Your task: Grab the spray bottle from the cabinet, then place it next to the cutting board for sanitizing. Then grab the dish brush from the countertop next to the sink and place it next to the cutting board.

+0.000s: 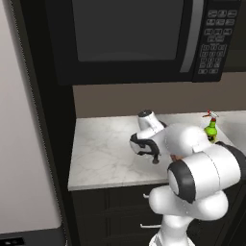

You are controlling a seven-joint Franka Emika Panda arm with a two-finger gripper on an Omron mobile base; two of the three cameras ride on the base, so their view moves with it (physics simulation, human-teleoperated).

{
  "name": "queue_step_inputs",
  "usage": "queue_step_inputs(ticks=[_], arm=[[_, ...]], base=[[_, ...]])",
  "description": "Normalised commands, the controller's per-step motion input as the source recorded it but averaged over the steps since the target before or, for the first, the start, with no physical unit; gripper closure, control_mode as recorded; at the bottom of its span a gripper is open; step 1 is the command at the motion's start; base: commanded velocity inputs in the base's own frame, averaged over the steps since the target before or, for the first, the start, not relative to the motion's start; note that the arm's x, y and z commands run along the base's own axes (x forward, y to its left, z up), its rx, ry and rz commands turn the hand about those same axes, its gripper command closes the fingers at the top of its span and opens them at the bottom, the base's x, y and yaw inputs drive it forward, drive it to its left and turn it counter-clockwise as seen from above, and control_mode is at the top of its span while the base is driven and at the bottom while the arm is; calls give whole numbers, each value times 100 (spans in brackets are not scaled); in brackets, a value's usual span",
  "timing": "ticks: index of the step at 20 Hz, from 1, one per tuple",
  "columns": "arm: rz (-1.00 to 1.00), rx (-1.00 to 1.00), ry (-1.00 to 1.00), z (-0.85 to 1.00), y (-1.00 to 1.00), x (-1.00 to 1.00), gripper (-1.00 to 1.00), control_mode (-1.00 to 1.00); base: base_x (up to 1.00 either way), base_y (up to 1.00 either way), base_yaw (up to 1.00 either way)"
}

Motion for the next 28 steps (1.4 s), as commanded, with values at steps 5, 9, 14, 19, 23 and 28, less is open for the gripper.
queue_step_inputs(ticks=[5, 9, 14, 19, 23, 28], arm=[[0, -2, 4, 0, -23, 44, 100, -100], [0, 0, -1, 0, -27, 21, 100, -100], [0, 2, -3, -2, -17, 9, 100, -100], [2, 7, -7, -29, -5, 7, 100, -100], [11, 12, -8, -52, -6, 18, 100, -100], [14, 12, -5, -56, -27, 25, 100, -100]], base=[[0, 0, 0], [0, 0, 0], [0, 0, 0], [0, 0, 0], [0, 0, 0], [0, 0, 0]])
